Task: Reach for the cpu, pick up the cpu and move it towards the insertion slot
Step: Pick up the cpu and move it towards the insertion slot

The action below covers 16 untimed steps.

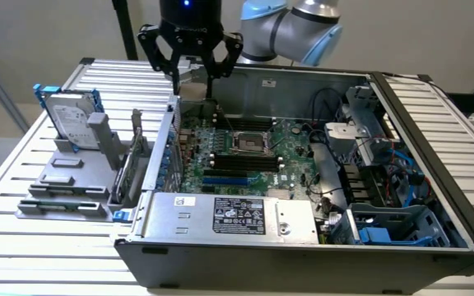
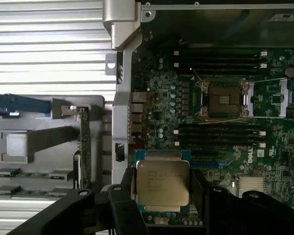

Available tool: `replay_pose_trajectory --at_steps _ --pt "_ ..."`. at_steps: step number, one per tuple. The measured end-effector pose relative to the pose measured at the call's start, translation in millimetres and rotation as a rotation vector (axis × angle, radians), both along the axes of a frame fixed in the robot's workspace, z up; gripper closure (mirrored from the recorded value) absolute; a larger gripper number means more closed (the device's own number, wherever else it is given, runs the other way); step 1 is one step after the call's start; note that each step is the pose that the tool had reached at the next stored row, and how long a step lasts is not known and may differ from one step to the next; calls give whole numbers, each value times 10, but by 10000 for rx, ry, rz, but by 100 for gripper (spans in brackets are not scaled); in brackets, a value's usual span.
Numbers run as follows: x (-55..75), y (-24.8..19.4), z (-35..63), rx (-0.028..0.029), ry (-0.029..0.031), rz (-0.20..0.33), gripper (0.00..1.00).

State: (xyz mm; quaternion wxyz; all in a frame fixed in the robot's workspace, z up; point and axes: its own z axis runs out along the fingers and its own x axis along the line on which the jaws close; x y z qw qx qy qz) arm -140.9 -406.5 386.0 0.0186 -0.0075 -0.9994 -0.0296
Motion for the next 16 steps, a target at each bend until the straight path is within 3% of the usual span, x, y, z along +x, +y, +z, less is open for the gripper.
replay_pose_trajectory --at_steps 11,16 --pt "493 1 -1 4 1 28 45" --pt "623 42 -6 5 -2 35 45"
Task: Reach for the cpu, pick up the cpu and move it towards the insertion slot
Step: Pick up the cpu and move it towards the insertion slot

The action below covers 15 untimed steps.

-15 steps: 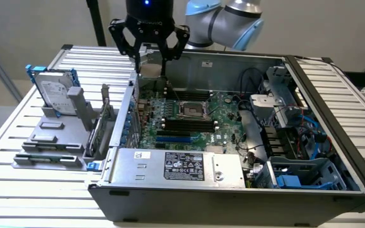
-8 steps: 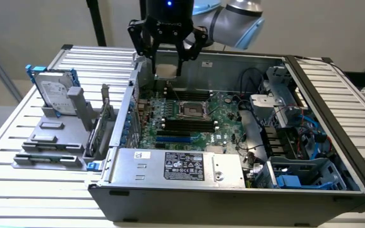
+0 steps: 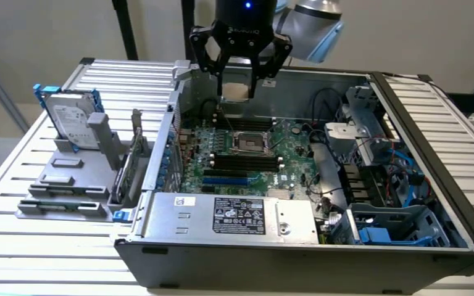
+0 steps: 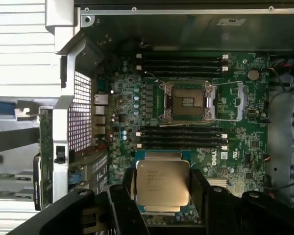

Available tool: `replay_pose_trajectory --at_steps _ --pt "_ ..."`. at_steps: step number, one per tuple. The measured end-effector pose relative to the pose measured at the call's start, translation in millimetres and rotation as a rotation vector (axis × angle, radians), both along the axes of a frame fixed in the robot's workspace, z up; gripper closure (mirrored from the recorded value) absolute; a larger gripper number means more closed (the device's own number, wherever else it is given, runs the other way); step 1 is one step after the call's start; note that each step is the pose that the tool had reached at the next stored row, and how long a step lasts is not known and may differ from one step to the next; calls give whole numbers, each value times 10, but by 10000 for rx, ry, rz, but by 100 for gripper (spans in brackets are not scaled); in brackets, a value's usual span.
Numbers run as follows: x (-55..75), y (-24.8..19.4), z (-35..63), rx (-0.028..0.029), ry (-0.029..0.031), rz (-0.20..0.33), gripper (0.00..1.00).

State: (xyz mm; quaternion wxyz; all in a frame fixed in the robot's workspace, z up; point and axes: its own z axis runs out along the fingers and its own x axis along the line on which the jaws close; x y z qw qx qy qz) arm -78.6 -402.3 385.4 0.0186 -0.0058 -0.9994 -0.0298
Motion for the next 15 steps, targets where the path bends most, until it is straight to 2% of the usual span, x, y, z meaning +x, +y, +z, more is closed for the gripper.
replay_pose_trajectory --at_steps 8,12,15 --pt "159 137 -26 0 -24 1 45" --pt "230 223 -57 0 -89 1 45" --pt "274 305 -81 0 -142 0 45"
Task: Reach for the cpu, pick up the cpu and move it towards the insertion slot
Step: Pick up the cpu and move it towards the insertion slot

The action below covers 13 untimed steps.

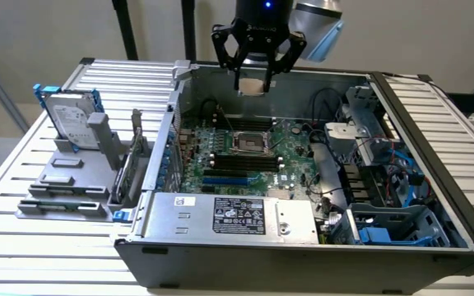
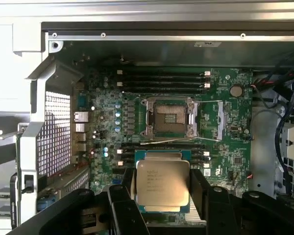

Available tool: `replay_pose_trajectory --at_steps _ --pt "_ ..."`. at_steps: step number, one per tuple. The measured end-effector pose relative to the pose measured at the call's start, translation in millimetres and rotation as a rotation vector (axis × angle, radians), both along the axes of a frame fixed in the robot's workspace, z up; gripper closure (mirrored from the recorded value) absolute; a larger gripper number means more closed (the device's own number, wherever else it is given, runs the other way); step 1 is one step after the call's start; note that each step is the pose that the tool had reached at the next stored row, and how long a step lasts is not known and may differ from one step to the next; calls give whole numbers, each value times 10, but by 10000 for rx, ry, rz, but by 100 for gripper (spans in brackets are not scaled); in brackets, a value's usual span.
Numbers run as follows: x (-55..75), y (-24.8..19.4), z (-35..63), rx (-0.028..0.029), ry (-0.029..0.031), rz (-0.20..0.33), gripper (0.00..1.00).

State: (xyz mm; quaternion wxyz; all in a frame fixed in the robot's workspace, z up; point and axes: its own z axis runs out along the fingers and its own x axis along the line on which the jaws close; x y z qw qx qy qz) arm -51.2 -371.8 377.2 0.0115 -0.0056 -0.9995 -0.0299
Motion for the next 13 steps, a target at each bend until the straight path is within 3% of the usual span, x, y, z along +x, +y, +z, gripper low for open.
replay_pose_trajectory --at_steps 8,13 --pt "72 291 -80 -1 -83 1 45" --pt "92 373 -163 -3 -91 1 45"
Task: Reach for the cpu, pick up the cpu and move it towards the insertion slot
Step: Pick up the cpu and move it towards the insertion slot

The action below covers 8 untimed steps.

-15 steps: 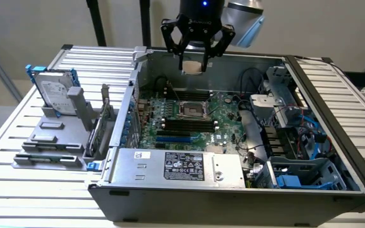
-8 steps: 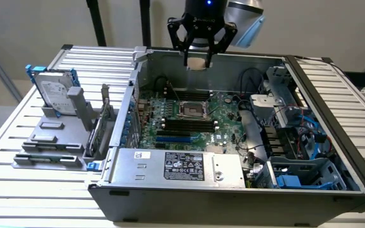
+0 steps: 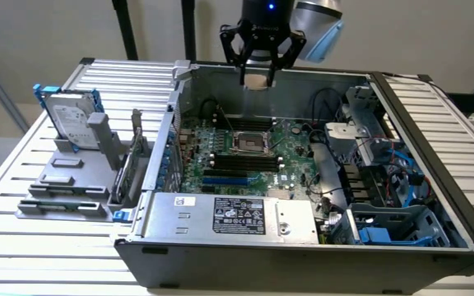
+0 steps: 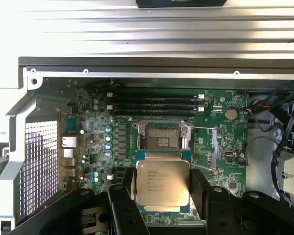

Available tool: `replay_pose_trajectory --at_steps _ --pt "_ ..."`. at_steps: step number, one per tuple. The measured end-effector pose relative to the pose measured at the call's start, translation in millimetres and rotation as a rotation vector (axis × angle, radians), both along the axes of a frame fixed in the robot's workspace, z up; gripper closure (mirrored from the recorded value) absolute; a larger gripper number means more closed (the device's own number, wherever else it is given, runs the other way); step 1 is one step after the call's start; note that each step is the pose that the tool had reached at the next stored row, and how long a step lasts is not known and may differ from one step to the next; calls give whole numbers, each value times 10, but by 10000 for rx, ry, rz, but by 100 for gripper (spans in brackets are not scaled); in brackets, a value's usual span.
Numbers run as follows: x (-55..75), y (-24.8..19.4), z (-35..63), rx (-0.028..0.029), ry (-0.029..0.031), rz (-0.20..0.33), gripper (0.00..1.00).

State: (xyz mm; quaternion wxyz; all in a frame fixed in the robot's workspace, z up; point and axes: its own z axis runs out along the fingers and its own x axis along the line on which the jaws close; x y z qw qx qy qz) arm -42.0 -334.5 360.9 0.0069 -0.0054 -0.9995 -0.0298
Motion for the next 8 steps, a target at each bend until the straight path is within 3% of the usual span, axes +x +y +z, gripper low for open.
replay_pose_trajectory --at_steps 8 --pt "3 3 -8 0 -1 -1 45"
